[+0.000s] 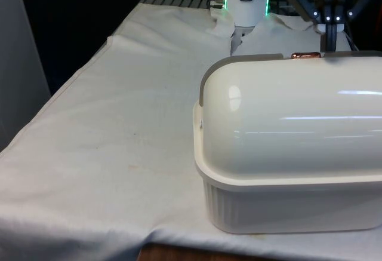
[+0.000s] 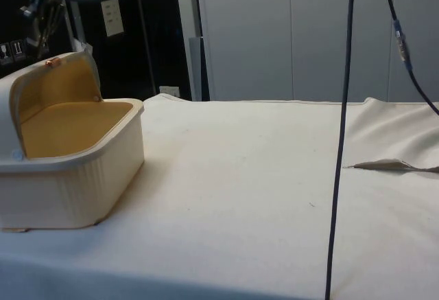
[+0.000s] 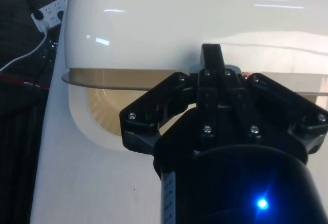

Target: Open the lid, then close it.

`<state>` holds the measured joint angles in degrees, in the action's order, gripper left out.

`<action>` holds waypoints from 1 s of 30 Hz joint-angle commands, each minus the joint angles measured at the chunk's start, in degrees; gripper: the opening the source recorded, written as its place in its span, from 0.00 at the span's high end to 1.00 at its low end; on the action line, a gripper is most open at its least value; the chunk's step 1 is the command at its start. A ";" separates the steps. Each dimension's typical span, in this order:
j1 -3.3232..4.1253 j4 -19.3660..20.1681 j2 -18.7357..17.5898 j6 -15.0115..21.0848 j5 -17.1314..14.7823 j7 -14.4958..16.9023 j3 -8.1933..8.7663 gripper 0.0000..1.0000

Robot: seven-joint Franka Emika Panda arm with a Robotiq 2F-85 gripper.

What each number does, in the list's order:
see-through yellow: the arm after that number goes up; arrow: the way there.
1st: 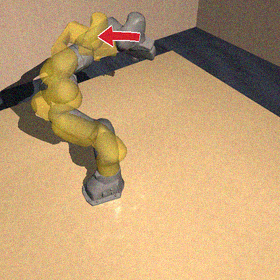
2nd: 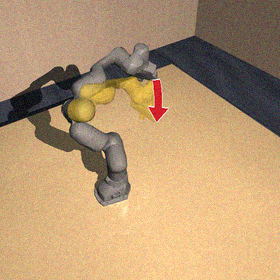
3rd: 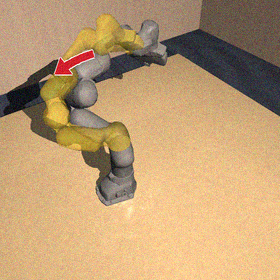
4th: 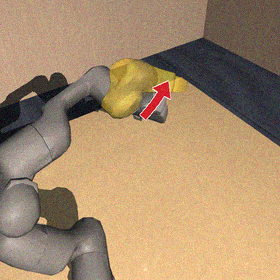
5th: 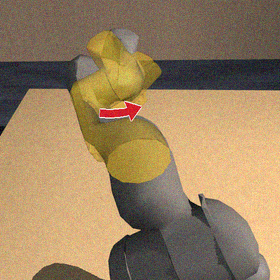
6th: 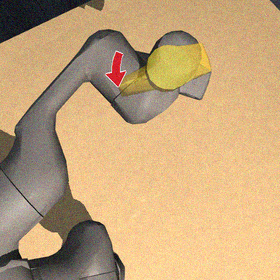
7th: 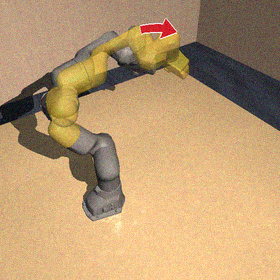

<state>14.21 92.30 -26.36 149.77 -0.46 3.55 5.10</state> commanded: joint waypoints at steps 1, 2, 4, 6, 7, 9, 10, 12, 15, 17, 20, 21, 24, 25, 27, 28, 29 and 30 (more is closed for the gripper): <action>-0.06 0.00 -0.11 -0.29 -0.17 0.11 -0.11 1.00; -0.06 0.00 -0.11 -0.40 -0.17 0.06 -0.11 1.00; 0.00 0.00 -0.06 -0.29 0.00 0.00 0.00 1.00; -0.06 0.06 -0.23 -0.74 -0.17 0.06 -0.11 1.00; -0.06 0.06 -0.23 -0.86 -0.17 0.06 -0.11 1.00; -0.06 0.06 -0.23 -1.03 -0.17 0.06 -0.11 1.00; -0.06 0.06 -0.29 -1.15 -0.17 0.06 -0.11 1.00; -0.06 0.06 -0.29 -1.32 -0.17 0.06 -0.11 1.00; -0.06 0.06 -0.34 -1.55 -0.17 0.06 -0.11 1.00; 0.00 0.23 -0.23 -1.83 -0.06 0.06 -0.06 1.00; 0.00 0.29 -0.17 -2.23 0.00 0.11 0.00 1.00; 0.00 0.29 -0.11 -2.35 0.00 0.11 0.00 1.00; 0.00 0.06 -0.34 -2.23 0.00 0.11 0.00 1.00; -0.06 0.34 -0.06 -2.86 0.06 0.23 0.06 1.00; -0.06 0.40 0.06 -3.32 0.11 0.29 0.17 1.00; -0.06 0.40 0.11 -3.50 0.11 0.34 0.17 1.00; -0.11 0.40 0.17 -3.67 0.17 0.34 0.23 1.00; -0.11 0.46 0.23 -3.90 0.17 0.40 0.23 1.00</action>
<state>14.09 92.36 -26.47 146.05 -0.46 3.95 5.21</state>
